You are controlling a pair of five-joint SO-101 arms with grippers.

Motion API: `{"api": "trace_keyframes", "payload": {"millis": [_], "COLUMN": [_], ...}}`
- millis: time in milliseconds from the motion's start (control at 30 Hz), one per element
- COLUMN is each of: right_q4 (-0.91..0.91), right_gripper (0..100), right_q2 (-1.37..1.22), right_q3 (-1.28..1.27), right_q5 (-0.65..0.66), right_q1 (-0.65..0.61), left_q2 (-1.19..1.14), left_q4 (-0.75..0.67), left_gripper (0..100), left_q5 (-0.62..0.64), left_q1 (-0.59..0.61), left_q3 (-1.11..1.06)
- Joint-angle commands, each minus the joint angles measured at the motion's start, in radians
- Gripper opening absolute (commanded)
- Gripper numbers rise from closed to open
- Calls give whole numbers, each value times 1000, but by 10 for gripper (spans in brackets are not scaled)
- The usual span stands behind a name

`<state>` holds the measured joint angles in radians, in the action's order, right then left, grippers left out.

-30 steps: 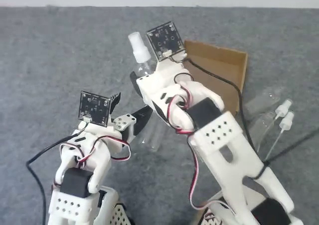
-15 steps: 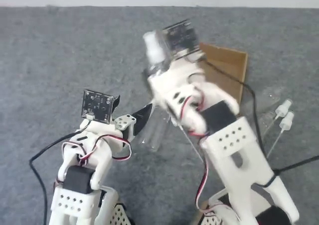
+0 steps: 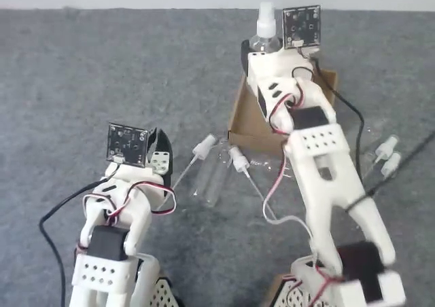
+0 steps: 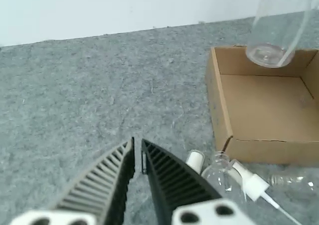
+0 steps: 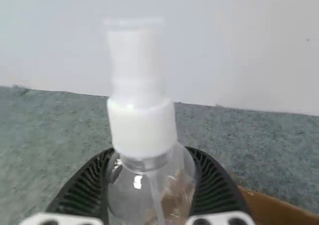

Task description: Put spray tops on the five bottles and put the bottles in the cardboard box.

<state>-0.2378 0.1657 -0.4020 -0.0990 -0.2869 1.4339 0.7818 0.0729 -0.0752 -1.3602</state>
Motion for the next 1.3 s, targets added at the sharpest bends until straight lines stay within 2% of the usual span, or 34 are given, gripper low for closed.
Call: {"api": "trace_keyframes", "payload": {"millis": [0,233,500,700,900,1200,1267], "right_q4": [145,335,348,450,509,503,503], "right_gripper": [6,6,6,6,6,10,11], "right_q2": [-82,-278,-441,-519,-570,-572,-572], "right_q3": [20,35,147,160,163,158,157], "right_q5": [-15,-15,-17,-18,-123,-120,-84], "right_q1": [13,44,84,82,85,79,77], "left_q2": [14,14,14,14,14,14,14], "left_q4": [-32,-31,-29,-29,-29,-29,-29], "left_gripper": [11,11,11,11,11,11,11], "left_q5": [9,9,9,9,9,9,9], "left_q1": [3,-2,-3,-3,-3,-2,-2], "left_q3": [7,7,5,5,4,4,4]}}
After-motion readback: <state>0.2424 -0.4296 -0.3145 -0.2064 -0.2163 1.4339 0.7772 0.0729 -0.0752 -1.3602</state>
